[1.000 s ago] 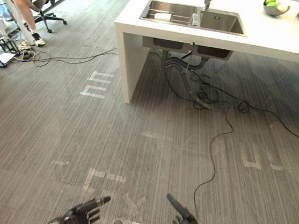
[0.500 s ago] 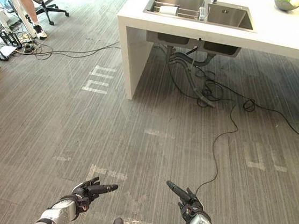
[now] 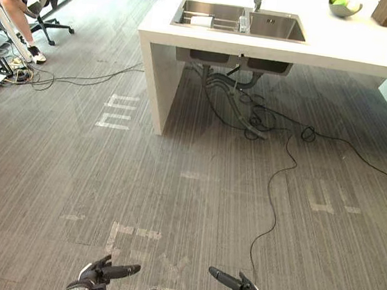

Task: Walk over to the sink, pick up the cup, carry it to the dishwasher, place the cup inside the dishwasher, then close the dishwasher door

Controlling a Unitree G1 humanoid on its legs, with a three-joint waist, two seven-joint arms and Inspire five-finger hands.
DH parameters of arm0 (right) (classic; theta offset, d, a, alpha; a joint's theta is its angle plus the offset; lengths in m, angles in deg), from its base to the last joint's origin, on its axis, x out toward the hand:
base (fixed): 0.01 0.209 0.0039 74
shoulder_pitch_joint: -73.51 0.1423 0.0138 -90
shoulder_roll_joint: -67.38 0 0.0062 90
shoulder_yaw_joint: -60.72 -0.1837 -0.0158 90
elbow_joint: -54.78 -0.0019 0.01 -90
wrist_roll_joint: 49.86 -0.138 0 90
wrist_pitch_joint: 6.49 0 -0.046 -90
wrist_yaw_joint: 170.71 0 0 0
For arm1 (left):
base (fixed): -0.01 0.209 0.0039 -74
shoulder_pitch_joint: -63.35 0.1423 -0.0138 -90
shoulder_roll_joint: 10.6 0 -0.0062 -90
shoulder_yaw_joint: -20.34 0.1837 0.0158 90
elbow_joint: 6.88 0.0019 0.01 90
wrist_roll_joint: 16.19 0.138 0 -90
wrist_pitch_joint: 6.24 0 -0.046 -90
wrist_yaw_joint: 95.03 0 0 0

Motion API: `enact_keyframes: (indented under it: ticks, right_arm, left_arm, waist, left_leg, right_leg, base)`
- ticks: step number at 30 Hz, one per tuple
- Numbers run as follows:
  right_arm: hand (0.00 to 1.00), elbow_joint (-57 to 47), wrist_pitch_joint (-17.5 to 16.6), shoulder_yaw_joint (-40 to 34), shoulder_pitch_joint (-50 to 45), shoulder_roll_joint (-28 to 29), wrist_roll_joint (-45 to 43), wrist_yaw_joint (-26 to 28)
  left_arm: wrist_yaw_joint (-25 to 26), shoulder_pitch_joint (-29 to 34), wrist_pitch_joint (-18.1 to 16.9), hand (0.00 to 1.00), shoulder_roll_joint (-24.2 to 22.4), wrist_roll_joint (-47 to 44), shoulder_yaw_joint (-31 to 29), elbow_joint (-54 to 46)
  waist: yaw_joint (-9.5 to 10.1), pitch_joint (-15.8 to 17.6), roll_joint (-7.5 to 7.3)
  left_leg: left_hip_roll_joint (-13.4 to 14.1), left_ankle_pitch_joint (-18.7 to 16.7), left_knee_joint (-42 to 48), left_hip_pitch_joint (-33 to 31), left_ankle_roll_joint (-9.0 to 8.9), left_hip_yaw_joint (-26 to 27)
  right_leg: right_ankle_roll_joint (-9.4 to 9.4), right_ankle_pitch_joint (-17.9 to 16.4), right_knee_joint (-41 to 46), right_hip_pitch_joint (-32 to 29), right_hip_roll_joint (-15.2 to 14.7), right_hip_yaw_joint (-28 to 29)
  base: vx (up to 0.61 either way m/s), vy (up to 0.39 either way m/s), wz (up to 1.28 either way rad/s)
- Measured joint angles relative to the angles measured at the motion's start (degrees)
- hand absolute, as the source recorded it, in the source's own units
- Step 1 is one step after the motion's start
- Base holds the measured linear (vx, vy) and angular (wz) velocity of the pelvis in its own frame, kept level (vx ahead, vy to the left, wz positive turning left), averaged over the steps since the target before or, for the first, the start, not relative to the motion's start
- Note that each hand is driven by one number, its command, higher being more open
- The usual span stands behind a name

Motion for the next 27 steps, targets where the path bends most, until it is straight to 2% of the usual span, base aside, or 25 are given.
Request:
enact_keyframes:
  ticks: [1,2,3,5,8,9,10,11,14,15,16,17,18,19,20,22,23,24,25,26,27]
  right_arm:
    - [1.0,0.0,-0.6,0.0,0.5,0.0,-0.1,0.4]
    - [1.0,0.0,-1.0,0.0,0.8,0.1,-0.2,0.5]
    - [1.0,0.0,-1.7,0.1,1.2,0.1,-0.8,0.5]
    - [1.0,0.0,-2.3,0.2,1.8,0.1,-2.6,0.5]
    - [1.0,-1.3,-2.4,1.1,4.1,0.2,-2.9,-0.4]
    - [1.0,-2.9,-2.4,1.4,4.1,0.2,-3.1,-0.8]
    - [1.0,-4.4,-2.3,1.7,4.0,0.2,-4.0,-1.5]
    - [1.0,-5.0,-2.3,1.7,3.8,0.3,-4.1,-1.7]
    - [1.0,-6.4,-1.7,1.6,2.4,0.3,-4.1,-2.1]
    - [1.0,-6.3,-0.9,1.0,2.2,0.0,-4.1,-1.9]
    - [1.0,-6.3,-0.9,0.5,2.2,-0.3,-4.1,-1.8]
    - [1.0,-6.3,-0.7,-0.2,2.0,-1.0,-4.2,-1.8]
    - [1.0,-6.3,-0.2,-0.4,1.7,-1.9,-4.4,-1.3]
    - [1.0,-6.2,0.2,-0.6,1.8,-2.1,-4.4,-1.0]
    - [1.0,-5.6,0.6,-0.7,2.4,-2.6,-4.4,-0.7]
    - [1.0,-5.0,0.6,-0.3,2.6,-3.5,-4.4,0.7]
    - [1.0,-4.6,0.6,0.8,2.3,-4.0,-4.0,1.5]
    - [1.0,-4.1,0.5,1.4,2.4,-4.2,-3.5,1.8]
    - [1.0,-3.1,0.4,2.1,2.5,-4.3,-2.1,2.4]
    - [1.0,-2.6,0.3,2.2,2.5,-4.2,-2.1,2.6]
    - [1.0,-1.6,0.3,2.2,2.4,-4.1,-2.1,2.9]
  left_arm:
    - [-0.4,-0.3,-0.3,1.0,0.3,-0.1,0.0,0.0]
    - [-0.6,-0.5,-0.4,1.0,0.5,-0.2,0.0,0.0]
    - [-0.9,-0.9,-0.4,1.0,0.9,-0.8,0.0,0.1]
    - [-0.9,-1.1,-0.4,1.0,1.1,-1.3,0.0,0.0]
    - [-0.9,-3.8,-0.1,1.0,2.3,-1.4,0.1,-0.4]
    - [-0.8,-4.6,0.0,1.0,2.4,-1.7,0.2,-1.0]
    - [0.2,-5.1,0.0,1.0,2.6,-1.8,0.3,-2.7]
    - [0.8,-5.5,0.0,1.0,2.8,-1.8,0.3,-3.4]
    - [3.2,-6.8,0.1,1.0,2.9,-2.0,0.2,-5.7]
    - [3.3,-6.8,0.2,1.0,2.8,-1.9,0.1,-6.6]
    - [3.2,-6.9,0.2,1.0,2.6,-1.9,0.2,-6.9]
    - [3.1,-6.8,0.1,1.0,2.1,-1.9,0.4,-7.5]
    - [3.3,-6.6,0.1,1.0,1.6,-2.0,0.4,-7.4]
    - [3.4,-6.5,0.0,1.0,1.5,-2.1,0.4,-7.3]
    - [3.7,-6.6,-0.1,1.0,1.3,-3.2,0.3,-6.8]
    - [4.8,-5.6,-0.3,1.0,0.0,-4.3,0.2,-6.4]
    - [5.4,-4.5,-1.3,1.0,-1.1,-4.9,0.1,-6.5]
    - [5.6,-4.1,-1.9,1.0,-1.4,-5.3,0.0,-6.6]
    - [5.8,-3.7,-2.7,1.0,-1.9,-5.5,-0.3,-6.8]
    - [5.9,-3.5,-2.8,1.0,-2.0,-5.8,-0.3,-7.1]
    - [5.9,-2.9,-3.2,1.0,-2.3,-6.4,-0.3,-8.7]
  waist:
    - [0.22,0.7,-0.64]
    - [0.29,1.1,-1.16]
    - [0.2,2.1,-1.88]
    - [-0.29,2.6,-1.51]
    - [-0.85,4.5,-1.0]
    - [-0.91,4.7,-0.94]
    - [-0.94,5.1,-1.5]
    - [-0.89,5.2,-1.78]
    - [-0.85,5.3,-4.42]
    - [-0.9,5.0,-4.56]
    - [-1.18,5.0,-3.39]
    - [-1.41,4.1,-1.05]
    - [-1.29,2.7,1.04]
    - [-1.14,2.2,1.66]
    - [-0.9,2.2,1.73]
    - [-1.09,1.8,2.41]
    - [-0.88,1.7,3.3]
    - [-0.8,2.0,3.5]
    - [-0.63,3.0,3.7]
    - [-0.4,3.8,3.56]
    - [0.37,4.5,3.08]
  left_leg:
    - [-0.7,-0.3,0.1,1.0,0.7,0.5]
    - [-1.3,-0.4,0.2,1.5,1.09,0.6]
    - [-2.4,-0.6,0.2,3.2,1.94,0.3]
    - [-1.9,-1.2,1.1,3.9,2.3,-0.5]
    - [0.8,-2.0,2.7,3.5,1.37,-2.3]
    - [2.1,-2.6,3.5,3.1,0.46,-2.8]
    - [2.8,-3.4,4.0,3.2,-0.58,-3.4]
    - [2.9,-3.8,4.3,3.3,-1.07,-3.7]
    - [2.9,-8.1,7.3,4.6,-4.19,-5.7]
    - [4.2,-10.5,9.2,5.2,-5.82,-6.6]
    - [5.7,-11.3,9.6,5.2,-6.67,-7.2]
    - [8.9,-12.4,9.6,5.2,-7.45,-7.9]
    - [11.8,-13.6,9.4,5.5,-7.29,-8.1]
    - [12.6,-13.3,10.8,5.4,-7.48,-8.3]
    - [13.4,-10.6,18.3,2.7,-9.62,-8.7]
    - [15.2,-6.1,33.7,-3.2,-9.93,-9.0]
    - [17.9,1.6,47.6,-9.6,-9.84,-9.6]
    - [18.6,1.1,53.8,-12.2,-9.39,-10.0]
    - [18.4,-1.6,63.4,-16.4,-8.36,-10.2]
    - [17.4,-3.2,65.9,-18.0,-8.14,-10.1]
    - [14.2,-5.7,65.3,-20.8,-8.03,-9.6]
  right_leg:
    - [-0.03,0.0,9.2,-3.5,-2.3,-0.2]
    - [0.03,0.1,13.4,-5.0,-3.8,-0.6]
    - [-0.48,0.0,19.8,-7.4,-6.7,-1.5]
    - [-0.65,-1.9,19.3,-8.1,-7.4,-1.9]
    - [-0.38,-0.5,3.6,-8.2,-4.8,-1.0]
    - [0.02,3.0,-5.5,-8.1,-3.6,-0.8]
    - [0.41,6.9,-14.2,-7.6,-3.3,-0.6]
    - [0.6,8.2,-17.6,-7.6,-3.5,-0.4]
    - [1.2,9.1,-21.5,-7.2,-5.6,0.7]
    - [0.77,12.8,-20.4,-6.7,-5.1,1.4]
    - [0.34,13.5,-18.9,-7.0,-3.9,1.3]
    - [0.07,13.5,-15.7,-8.4,-1.1,1.1]
    - [-1.4,12.6,-12.8,-9.7,1.1,-0.2]
    - [-3.19,11.6,-11.2,-10.3,1.8,-0.8]
    - [-6.34,8.9,-7.7,-10.9,2.3,-0.9]
    - [-6.65,5.2,-5.4,-9.2,3.3,-0.9]
    - [-8.42,2.9,-7.0,-5.4,5.3,-0.8]
    - [-9.22,2.6,-7.9,-3.6,6.2,-0.6]
    - [-10.3,1.7,-9.6,0.6,7.5,0.0]
    - [-10.68,1.2,-10.6,3.0,7.7,0.4]
    - [-11.08,0.7,-12.6,6.8,7.8,1.2]
  base:
    - [-0.11,0.077,-0.12]
    - [-0.08,0.056,-0.03]
    - [-0.04,0.034,0.12]
    - [0.03,0.025,0.22]
    - [0.11,-0.056,0.27]
    - [0.16,-0.114,0.16]
    - [0.18,-0.135,0.19]
    - [0.22,-0.187,0.22]
    - [0.27,-0.296,0.34]
    - [0.31,-0.319,0.3]
    - [0.43,-0.39,0.38]
    - [0.47,-0.347,0.3]
    - [0.48,-0.329,0.22]
    - [0.52,-0.298,-0.01]
    - [0.52,-0.305,-0.13]
    - [0.62,-0.353,-0.12]
    - [0.51,-0.24,-0.08]
    - [0.5,-0.189,-0.18]
    - [0.5,-0.157,-0.2]
    - [0.58,-0.167,-0.29]
    - [0.46,-0.114,-0.45]
